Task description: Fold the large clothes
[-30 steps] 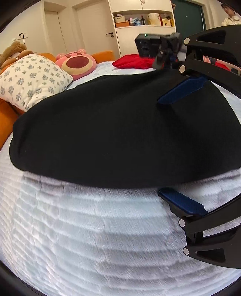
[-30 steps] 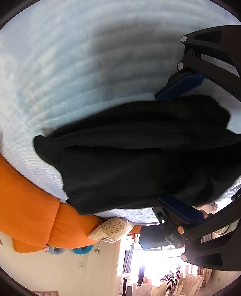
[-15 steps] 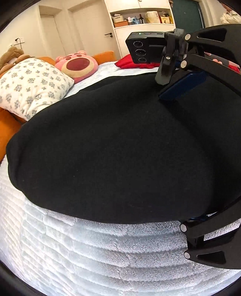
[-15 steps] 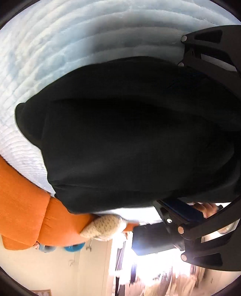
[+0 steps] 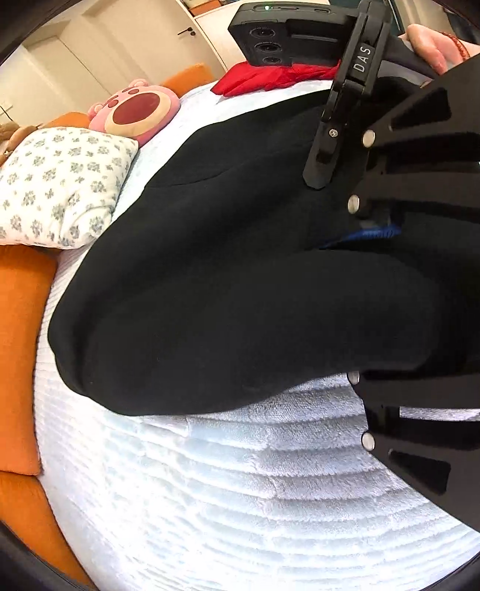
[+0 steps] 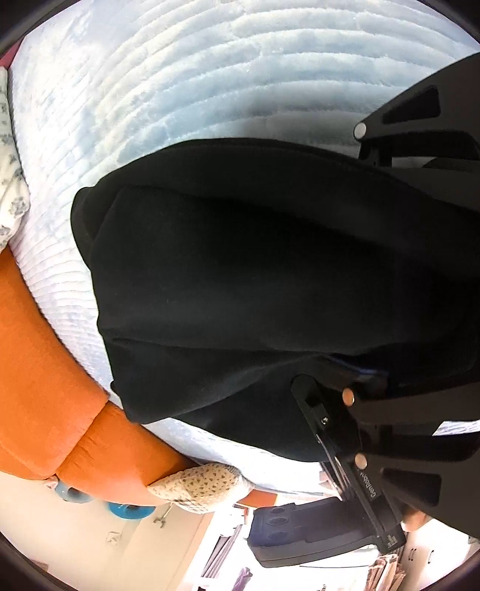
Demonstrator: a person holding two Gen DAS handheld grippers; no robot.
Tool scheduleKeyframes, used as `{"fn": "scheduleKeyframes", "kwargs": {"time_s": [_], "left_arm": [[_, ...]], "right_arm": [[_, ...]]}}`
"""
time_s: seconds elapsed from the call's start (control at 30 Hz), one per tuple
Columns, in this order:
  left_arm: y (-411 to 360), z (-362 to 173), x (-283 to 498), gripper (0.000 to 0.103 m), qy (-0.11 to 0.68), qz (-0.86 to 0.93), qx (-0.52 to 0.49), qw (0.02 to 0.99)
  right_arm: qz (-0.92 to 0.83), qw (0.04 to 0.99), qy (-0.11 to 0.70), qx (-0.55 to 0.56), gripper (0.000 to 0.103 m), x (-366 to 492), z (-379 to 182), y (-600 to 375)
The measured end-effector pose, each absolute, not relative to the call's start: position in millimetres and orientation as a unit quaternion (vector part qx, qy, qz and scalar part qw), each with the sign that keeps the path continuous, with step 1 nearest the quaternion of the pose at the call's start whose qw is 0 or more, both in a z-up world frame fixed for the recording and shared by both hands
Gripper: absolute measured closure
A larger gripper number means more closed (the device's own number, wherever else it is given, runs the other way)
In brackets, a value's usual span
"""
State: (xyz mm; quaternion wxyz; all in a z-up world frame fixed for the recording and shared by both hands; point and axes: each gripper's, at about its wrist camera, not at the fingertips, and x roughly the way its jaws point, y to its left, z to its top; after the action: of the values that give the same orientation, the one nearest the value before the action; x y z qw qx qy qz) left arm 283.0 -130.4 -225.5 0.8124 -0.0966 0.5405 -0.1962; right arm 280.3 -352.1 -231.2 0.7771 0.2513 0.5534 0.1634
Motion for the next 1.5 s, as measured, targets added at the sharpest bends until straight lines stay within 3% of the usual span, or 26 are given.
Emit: {"fn": "scheduleKeyframes", "kwargs": {"time_s": [0.1,0.43,0.9,1.2,1.5], "left_arm": [[-127,-208,274,0.070,0.527,-0.199,-0.080,0.823],[-65,-118,225,0.071,0.480,-0.173,-0.050,0.859],[225,-4,81,0.071,0.418,0.019,-0.076,0.905],[380,-39,-17,0.071,0.410,0.141,-0.140,0.890],[424,-108,-46,0.070,0.422,0.168,-0.166,0.876]], "right_arm": [[0.167,0.789,0.542,0.236,0.060,273,-214,-346],[0.224,0.804,0.505,0.220,0.062,250,-132,-279],[0.423,0.751,0.484,0.151,0.062,209,-45,45],[0.493,0.704,0.505,0.082,0.062,153,-72,242],[0.483,0.691,0.536,0.043,0.062,115,-135,285]]}}
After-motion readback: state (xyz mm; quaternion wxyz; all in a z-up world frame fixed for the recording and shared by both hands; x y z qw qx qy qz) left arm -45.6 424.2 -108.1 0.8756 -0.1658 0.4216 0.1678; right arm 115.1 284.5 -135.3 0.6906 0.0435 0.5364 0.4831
